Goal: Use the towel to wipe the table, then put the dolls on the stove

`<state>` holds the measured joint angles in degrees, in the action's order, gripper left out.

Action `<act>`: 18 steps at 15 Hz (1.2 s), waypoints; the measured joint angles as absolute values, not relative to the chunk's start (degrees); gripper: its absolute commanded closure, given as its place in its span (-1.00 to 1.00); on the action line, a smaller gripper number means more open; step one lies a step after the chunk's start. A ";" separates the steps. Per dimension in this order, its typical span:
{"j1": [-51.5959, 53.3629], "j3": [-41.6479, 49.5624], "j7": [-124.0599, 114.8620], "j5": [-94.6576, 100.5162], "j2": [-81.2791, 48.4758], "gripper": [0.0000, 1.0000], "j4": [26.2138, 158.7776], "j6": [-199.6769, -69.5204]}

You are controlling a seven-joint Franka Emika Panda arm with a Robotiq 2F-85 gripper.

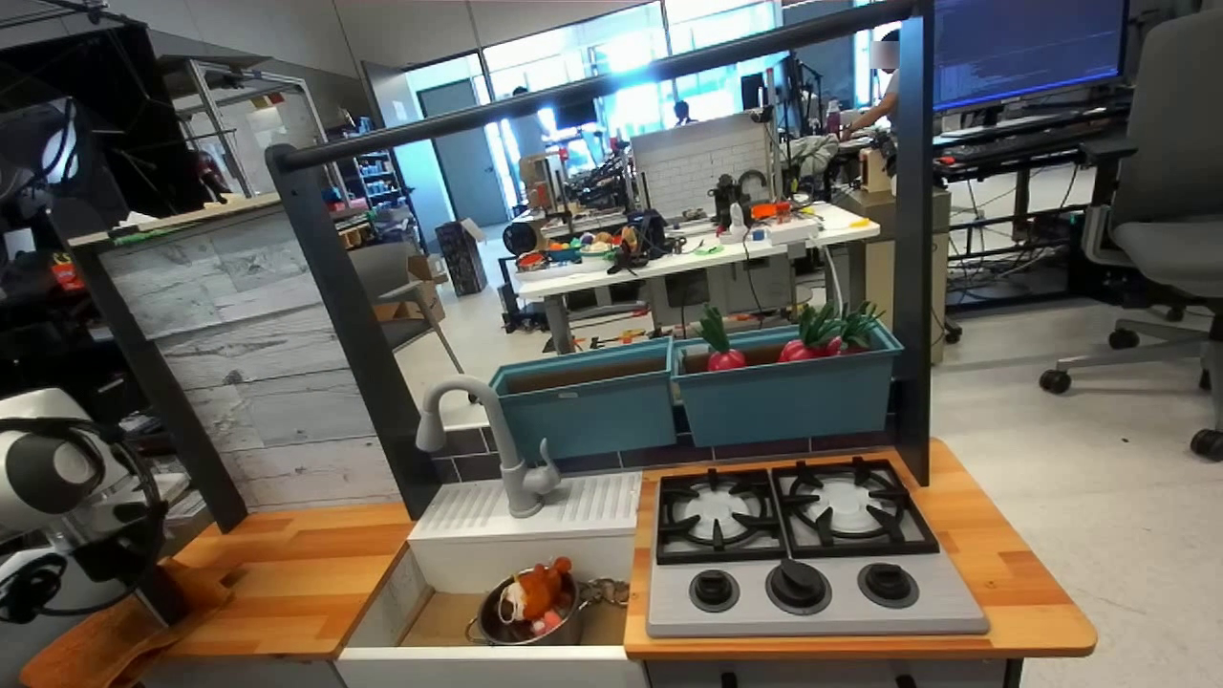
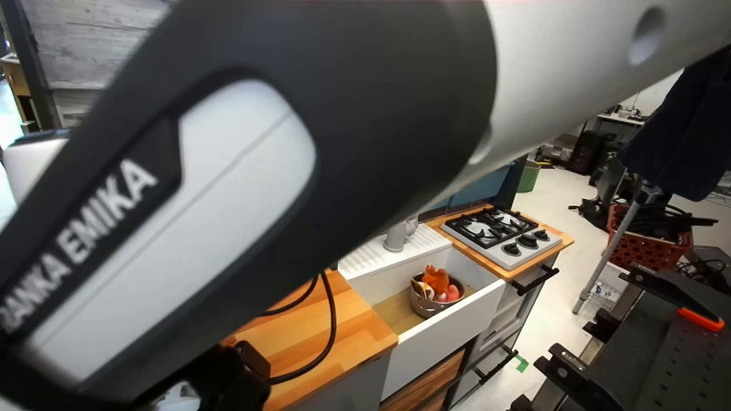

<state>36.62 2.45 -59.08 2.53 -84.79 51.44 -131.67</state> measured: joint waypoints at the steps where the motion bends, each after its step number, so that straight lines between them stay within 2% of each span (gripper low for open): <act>1: 37.11 3.41 -59.08 3.64 -84.80 -1.00 51.35 -131.45; 8: 35.47 10.38 -59.08 5.34 -83.76 -1.00 52.93 -131.37; 18: 31.40 8.13 -55.16 4.30 -79.43 -1.00 58.24 -136.08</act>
